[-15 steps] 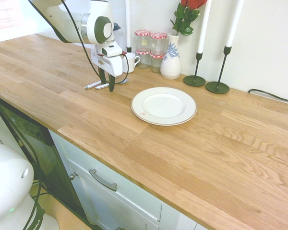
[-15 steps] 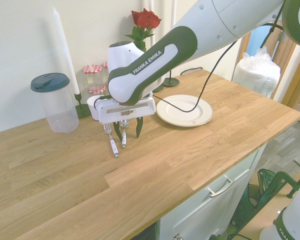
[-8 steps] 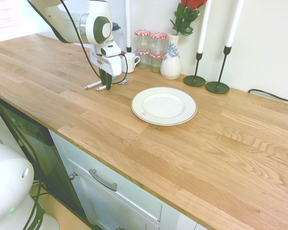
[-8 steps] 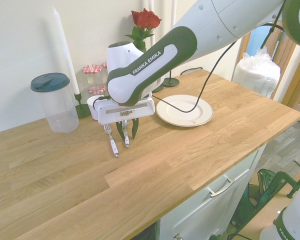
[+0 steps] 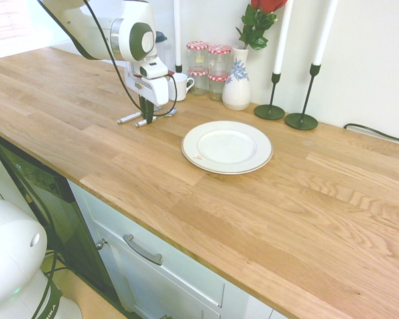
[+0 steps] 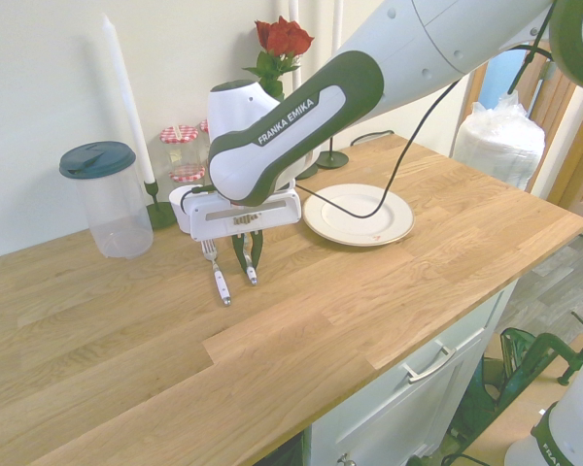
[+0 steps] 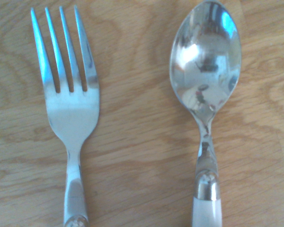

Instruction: Put the spoon into the plate

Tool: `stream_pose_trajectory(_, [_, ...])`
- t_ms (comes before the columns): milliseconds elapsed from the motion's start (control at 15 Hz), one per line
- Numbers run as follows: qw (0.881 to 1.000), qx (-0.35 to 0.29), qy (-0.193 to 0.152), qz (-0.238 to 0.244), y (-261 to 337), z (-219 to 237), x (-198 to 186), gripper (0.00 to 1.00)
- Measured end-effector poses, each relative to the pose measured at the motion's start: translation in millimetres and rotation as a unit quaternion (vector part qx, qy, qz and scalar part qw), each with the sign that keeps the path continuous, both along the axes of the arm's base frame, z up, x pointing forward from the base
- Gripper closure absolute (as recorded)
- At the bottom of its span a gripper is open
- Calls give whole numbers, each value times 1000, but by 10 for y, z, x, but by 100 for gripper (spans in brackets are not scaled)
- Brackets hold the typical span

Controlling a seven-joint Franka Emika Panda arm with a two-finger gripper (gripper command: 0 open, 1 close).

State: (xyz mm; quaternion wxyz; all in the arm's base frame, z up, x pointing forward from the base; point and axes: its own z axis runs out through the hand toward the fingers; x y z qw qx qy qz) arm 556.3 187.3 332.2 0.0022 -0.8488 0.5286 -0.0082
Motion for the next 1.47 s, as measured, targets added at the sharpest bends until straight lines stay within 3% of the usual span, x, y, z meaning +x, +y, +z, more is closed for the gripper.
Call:
stream_pose_trajectory(267, [1000,0,-6,11,-5,71,-12,100])
stream_pose_trajectory(533, [998,10,-29,46,-116,692,-104,100])
stream_pose_trajectory(867, [996,7,-46,72,-1312,1482,-309,100])
stream_pose_trajectory(1067, [993,9,-50,110,-2119,1425,-535,100])
stream_pose_trajectory(1467, [994,4,-54,100,-2978,926,-812,100])
